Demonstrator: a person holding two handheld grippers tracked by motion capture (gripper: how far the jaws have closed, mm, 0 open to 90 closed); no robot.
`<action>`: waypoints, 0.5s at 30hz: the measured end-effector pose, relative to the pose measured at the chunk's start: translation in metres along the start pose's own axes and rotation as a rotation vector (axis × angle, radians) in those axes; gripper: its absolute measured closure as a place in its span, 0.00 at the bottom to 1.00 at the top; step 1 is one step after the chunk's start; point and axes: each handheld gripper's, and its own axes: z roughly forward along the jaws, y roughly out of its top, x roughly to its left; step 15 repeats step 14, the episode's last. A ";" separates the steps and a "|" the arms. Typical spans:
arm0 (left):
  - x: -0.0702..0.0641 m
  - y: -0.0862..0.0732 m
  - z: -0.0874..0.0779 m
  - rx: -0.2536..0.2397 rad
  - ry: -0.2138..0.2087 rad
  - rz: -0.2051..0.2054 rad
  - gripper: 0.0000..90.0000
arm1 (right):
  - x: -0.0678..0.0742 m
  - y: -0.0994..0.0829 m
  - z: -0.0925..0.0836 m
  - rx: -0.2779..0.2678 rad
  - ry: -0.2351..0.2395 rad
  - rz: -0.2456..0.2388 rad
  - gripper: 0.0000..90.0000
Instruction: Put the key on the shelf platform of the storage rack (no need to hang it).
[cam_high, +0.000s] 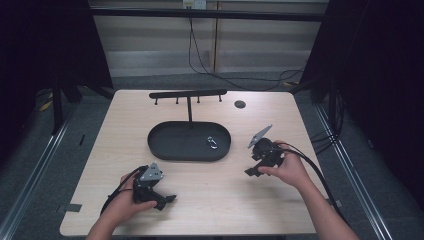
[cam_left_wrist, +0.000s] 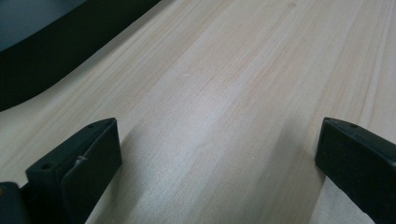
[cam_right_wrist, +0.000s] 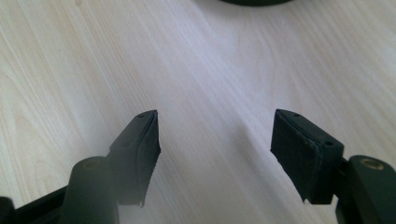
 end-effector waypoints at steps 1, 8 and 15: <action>0.000 0.000 0.000 0.000 0.000 0.001 0.00 | 0.000 -0.003 0.000 -0.010 -0.004 -0.001 0.37; 0.000 0.000 0.000 0.000 0.000 0.000 0.00 | 0.006 -0.015 0.000 -0.008 -0.052 -0.014 0.37; 0.000 0.000 0.000 0.000 0.000 0.000 0.00 | 0.007 -0.014 -0.001 -0.044 -0.041 0.005 0.37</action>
